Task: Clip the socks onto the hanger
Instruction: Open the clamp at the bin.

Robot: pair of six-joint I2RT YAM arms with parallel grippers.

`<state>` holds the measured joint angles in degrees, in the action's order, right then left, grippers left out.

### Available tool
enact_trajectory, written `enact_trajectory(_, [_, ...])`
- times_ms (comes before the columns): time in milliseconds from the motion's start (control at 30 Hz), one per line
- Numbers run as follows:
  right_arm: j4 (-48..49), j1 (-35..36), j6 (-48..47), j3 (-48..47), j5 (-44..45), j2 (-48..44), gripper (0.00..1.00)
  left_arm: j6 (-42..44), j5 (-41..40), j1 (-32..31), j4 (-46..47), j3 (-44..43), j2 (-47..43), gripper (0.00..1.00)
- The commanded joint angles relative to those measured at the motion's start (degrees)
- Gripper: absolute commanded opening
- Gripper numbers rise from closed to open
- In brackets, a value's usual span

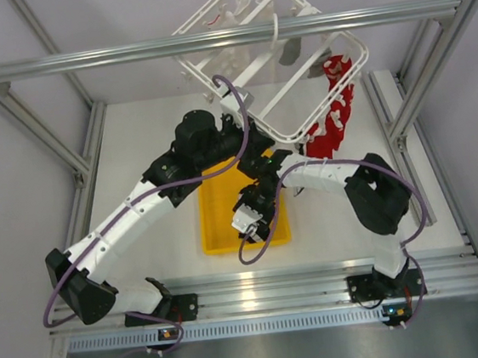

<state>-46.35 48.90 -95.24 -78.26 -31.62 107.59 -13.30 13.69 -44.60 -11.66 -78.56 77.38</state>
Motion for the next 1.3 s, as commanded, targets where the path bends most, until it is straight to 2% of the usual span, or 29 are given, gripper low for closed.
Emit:
enact_trajectory(0, [-11.74,1.02,-10.58,-6.8,0.49,4.45,0.56,-2.34,2.57,-1.02,4.72,-0.71,-0.48,0.0])
enact_trajectory(267, [-10.08,1.98,-8.12,-5.33,5.24,6.23,0.5,-2.43,2.74,-0.75,4.63,-0.54,-0.31,0.0])
enact_trajectory(367, [-9.03,2.42,-5.05,-4.01,7.26,6.67,0.42,-2.61,2.92,-0.75,4.63,-0.54,-0.22,0.0])
enact_trajectory(400, [-8.94,2.42,-4.0,-4.18,7.36,7.02,0.35,-2.61,2.92,-0.75,4.63,-0.54,-0.22,0.0])
enact_trajectory(467, [-9.2,2.51,0.39,-4.88,6.75,7.63,0.27,-2.61,2.74,-0.75,4.63,-0.62,-0.13,0.0])
enact_trajectory(500, [-8.59,2.42,2.67,-5.23,6.57,7.81,0.17,-2.61,2.74,-0.67,4.63,-0.62,-0.13,0.0])
enact_trajectory(533, [-6.84,2.51,8.35,-5.59,6.22,8.07,0.14,-2.52,2.83,-0.75,4.63,-0.62,-0.13,0.0])
enact_trajectory(600, [-5.6,2.42,13.3,-6.2,5.52,8.34,0.04,-2.78,2.83,-0.75,4.63,-0.62,-0.13,0.0])
enact_trajectory(633, [-4.29,2.42,19.51,-6.12,5.08,8.34,0.02,-2.78,2.83,-0.67,4.63,-0.54,0.05,0.0])
enact_trajectory(800, [-1.83,1.98,33.7,-7.43,0.6,9.91,0.0,-2.61,2.48,-0.75,4.63,-0.54,-0.04,0.0])
enact_trajectory(833, [-1.03,1.81,39.11,-7.52,0.07,10.01,0.0,-2.61,2.57,-0.67,4.54,-0.62,-0.13,0.0])
enact_trajectory(900, [4.04,1.55,44.94,-6.39,-1.08,9.4,0.0,-2.7,2.65,-0.75,4.63,-0.62,-0.04,0.0])
enact_trajectory(933, [6.94,1.46,51.06,-5.6,-0.91,8.96,0.0,-2.61,2.57,-0.67,4.54,-0.62,-0.13,0.0])
enact_trajectory(1000, [11.08,1.46,55.5,-3.14,0.76,7.82,0.0,-2.7,2.57,-0.66,4.63,-0.54,-0.13,0.0])
enact_trajectory(1033, [16.59,1.46,61.08,-2.17,2.07,6.59,0.0,-2.61,2.48,-0.58,4.63,-0.45,-0.22,0.0])
enact_trajectory(1133, [21.81,1.46,69.97,-0.67,7.52,5.18,0.0,-2.87,2.65,-0.58,4.72,-0.45,-0.22,0.0])
enact_trajectory(1233, [21.13,1.81,73.88,-1.19,9.73,4.47,0.0,-3.05,2.65,-0.66,4.81,-0.62,-0.13,0.0])
enact_trajectory(1267, [20.17,2.33,74.15,-1.46,10.78,3.77,0.11,-2.96,2.57,-0.66,4.81,-0.62,-0.13,0.0])
